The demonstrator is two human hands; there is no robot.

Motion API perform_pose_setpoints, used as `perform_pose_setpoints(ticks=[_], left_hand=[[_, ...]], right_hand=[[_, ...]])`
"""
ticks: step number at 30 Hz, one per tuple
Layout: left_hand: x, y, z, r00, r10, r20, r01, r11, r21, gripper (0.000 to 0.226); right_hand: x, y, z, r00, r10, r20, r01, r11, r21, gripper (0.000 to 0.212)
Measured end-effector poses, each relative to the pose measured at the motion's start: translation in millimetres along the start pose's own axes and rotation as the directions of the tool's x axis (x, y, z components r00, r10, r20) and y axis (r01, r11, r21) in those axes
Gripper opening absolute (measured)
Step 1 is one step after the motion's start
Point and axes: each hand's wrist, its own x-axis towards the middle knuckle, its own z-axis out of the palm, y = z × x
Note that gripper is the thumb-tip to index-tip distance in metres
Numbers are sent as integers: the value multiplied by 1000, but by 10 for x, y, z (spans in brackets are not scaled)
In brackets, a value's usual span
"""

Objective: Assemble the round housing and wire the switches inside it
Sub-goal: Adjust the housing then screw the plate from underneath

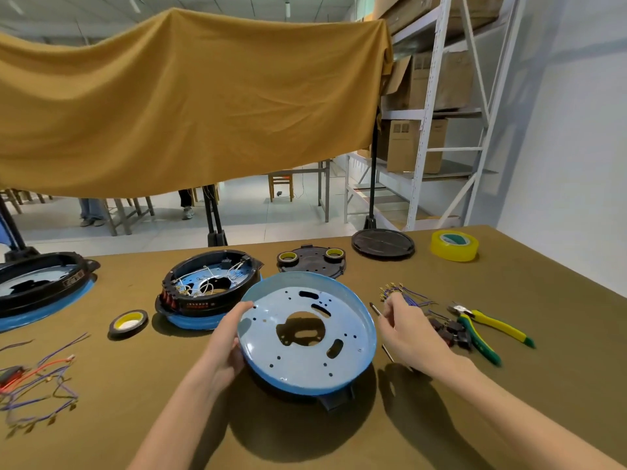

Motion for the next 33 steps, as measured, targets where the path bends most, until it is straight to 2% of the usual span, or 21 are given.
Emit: perform_pose_setpoints(ticks=[2,3,5,8,13,17,20,22,25,27,29,33], left_hand=[[44,-57,-59,1000,1,17,0,999,-37,42],[52,-80,-73,1000,1,27,1,999,-51,40],[63,-125,-106,998,-2,62,7,997,-77,38],[97,-157,-170,994,19,104,-13,999,-52,55],[152,-149,-226,989,-63,130,58,997,47,80],[228,-130,-332,975,-128,181,121,991,50,83],[233,-108,-348,966,-146,213,136,989,62,77],[225,-114,-317,963,-155,221,146,988,54,76],[219,-133,-265,953,-180,243,174,984,47,80],[206,-159,-216,938,-216,273,209,976,56,83],[180,-195,-162,922,-242,303,226,970,90,85],[132,-241,-116,905,-269,330,222,960,172,84]], right_hand=[[-5,31,19,999,4,-38,-3,999,46,14],[-11,46,20,1000,16,-2,-16,1000,13,12],[-18,69,46,991,58,118,-38,986,-165,13],[16,68,89,971,92,219,7,912,-411,18],[90,41,87,959,101,265,46,867,-495,8],[142,77,-55,953,172,250,-59,914,-402,9],[207,96,-283,976,181,124,-135,940,-314,19],[233,78,-388,989,150,15,-143,965,-220,17],[218,-97,-405,998,37,-41,-39,998,-41,4],[206,-277,-327,996,-83,-21,85,992,92,13],[211,-465,-203,984,-177,-6,175,965,198,11],[255,-753,141,968,-252,17,228,903,363,6]])
